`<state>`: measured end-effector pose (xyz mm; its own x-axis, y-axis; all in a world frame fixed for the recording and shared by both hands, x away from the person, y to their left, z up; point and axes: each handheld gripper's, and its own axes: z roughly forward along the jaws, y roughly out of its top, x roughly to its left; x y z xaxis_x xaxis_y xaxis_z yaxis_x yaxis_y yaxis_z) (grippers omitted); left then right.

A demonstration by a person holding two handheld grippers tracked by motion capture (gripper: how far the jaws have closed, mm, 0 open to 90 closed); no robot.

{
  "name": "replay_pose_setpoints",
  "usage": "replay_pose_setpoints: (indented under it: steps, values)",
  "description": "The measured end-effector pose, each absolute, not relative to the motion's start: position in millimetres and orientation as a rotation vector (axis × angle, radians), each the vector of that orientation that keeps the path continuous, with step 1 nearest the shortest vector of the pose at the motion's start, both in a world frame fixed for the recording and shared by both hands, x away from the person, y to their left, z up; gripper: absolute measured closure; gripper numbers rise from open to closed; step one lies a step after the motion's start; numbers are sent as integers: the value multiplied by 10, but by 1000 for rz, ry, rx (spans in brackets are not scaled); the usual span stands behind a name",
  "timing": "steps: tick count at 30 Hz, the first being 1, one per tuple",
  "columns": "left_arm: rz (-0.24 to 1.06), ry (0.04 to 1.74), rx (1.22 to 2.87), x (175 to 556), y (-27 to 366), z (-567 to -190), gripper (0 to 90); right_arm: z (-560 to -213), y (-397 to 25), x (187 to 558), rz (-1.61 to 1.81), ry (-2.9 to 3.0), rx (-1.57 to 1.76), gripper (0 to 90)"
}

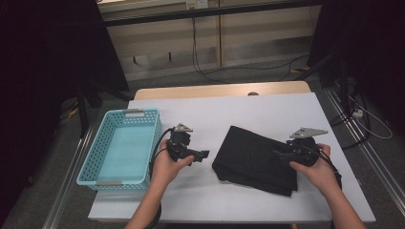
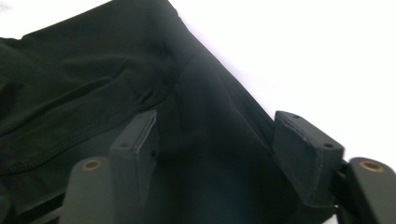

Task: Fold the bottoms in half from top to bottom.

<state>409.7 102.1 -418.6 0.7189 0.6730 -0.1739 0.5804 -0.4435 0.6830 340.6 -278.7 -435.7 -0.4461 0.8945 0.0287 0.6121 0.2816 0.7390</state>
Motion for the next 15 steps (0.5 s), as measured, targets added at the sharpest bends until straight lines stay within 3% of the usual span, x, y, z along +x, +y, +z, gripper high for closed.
replay_pose_setpoints:
  steps: [15]
  values:
    - [169,917,2168,4015,761,-4347,99,-4385,-2727,3400,971,2139,1365,214]
